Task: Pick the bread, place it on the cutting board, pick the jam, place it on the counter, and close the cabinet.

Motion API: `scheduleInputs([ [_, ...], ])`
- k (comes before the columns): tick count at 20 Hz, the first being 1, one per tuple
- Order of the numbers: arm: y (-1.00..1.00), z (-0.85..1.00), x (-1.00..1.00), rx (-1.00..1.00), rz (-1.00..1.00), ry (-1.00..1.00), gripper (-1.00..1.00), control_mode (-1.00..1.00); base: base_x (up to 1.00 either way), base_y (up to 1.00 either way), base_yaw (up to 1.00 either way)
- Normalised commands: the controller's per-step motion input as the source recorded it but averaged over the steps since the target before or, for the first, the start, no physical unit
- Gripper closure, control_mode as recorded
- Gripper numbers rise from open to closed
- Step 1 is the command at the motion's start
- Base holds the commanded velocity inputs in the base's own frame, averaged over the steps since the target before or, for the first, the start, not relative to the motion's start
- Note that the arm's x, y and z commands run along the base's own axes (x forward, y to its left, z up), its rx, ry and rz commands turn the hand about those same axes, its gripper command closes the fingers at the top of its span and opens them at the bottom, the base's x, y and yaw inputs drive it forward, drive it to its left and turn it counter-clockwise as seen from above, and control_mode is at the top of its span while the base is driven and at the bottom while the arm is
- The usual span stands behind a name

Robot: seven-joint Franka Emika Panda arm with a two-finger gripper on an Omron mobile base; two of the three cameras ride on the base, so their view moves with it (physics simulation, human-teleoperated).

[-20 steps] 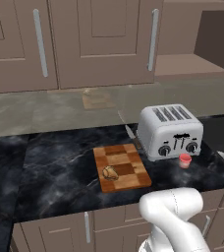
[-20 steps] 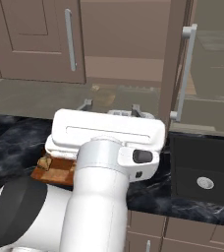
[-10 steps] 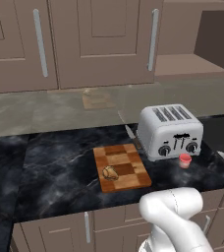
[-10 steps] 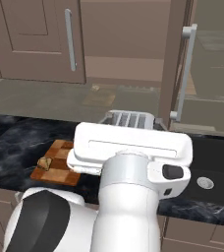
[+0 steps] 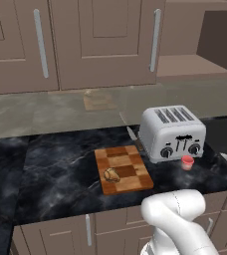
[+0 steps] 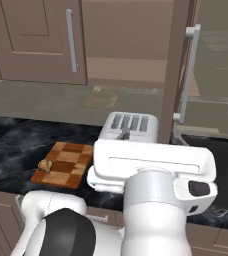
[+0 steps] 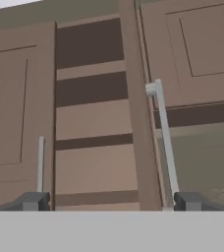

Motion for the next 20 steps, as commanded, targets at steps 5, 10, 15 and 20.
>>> scheduleInputs([
  [5, -0.01, -0.23, 0.17, -0.01, 0.06, 0.0, -1.0, -1.0, 0.0, 0.0, 0.0],
  [10, -0.02, -0.06, 0.33, 0.0, 0.08, 0.0, -1.0, -1.0, 0.0, 0.0, 0.0],
  [15, -0.18, 0.0, 0.37, 0.0, 0.08, 0.0, -1.0, -1.0, 0.0, 0.0, 0.0],
  [20, -0.31, 0.0, 0.29, 0.0, 0.09, 0.0, -1.0, -1.0, 0.0, 0.0, 0.0],
])
